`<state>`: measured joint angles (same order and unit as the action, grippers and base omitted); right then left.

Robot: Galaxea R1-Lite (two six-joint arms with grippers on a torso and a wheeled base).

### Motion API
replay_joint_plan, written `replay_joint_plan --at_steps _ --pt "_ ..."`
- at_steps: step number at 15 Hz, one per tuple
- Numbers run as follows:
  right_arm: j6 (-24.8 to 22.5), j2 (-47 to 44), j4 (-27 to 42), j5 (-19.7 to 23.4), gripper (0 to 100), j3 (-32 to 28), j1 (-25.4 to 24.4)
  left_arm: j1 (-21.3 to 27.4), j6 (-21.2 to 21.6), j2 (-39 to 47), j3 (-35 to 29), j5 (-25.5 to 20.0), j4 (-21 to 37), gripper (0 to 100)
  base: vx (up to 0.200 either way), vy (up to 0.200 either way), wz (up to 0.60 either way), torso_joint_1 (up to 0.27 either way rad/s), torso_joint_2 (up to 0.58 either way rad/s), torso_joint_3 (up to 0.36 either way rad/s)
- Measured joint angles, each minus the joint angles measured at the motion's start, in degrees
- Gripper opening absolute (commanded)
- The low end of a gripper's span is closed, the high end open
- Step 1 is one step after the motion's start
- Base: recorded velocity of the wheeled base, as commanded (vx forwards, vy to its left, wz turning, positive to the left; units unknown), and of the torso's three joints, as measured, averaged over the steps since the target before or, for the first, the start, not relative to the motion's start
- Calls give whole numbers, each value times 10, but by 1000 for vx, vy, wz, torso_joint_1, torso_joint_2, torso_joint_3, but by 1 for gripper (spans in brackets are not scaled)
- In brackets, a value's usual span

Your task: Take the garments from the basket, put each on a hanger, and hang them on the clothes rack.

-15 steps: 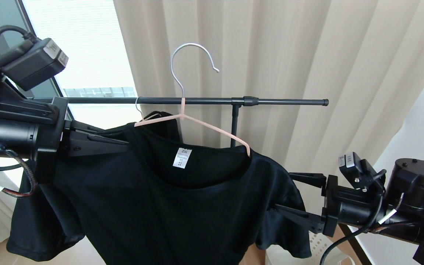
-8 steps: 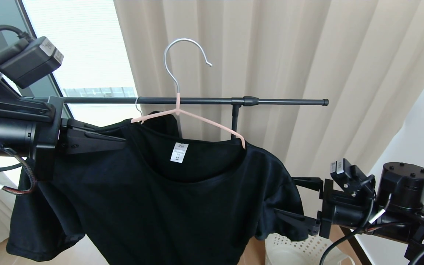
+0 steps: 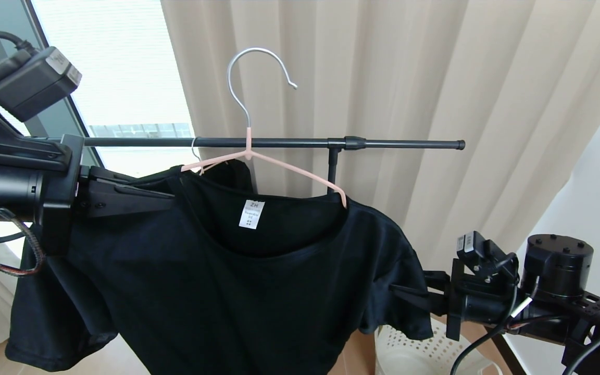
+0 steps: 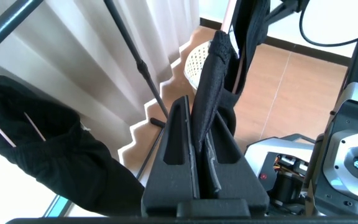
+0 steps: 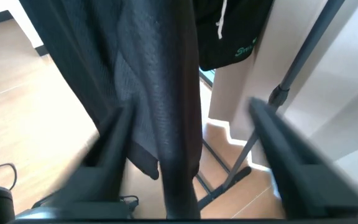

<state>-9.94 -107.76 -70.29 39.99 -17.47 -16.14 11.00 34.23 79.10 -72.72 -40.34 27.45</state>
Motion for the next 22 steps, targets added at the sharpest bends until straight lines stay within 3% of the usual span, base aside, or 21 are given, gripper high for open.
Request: replay_joint_plan --at_steps 10,22 --pt "0 0 0 -2 0 -7 9 -16 -5 -10 7 -2 0 0 0 0 0 0 0 0" --pt "2 2 1 2 0 -38 87 -51 -4 -21 46 -3 -29 0 0 0 0 0 0 0"
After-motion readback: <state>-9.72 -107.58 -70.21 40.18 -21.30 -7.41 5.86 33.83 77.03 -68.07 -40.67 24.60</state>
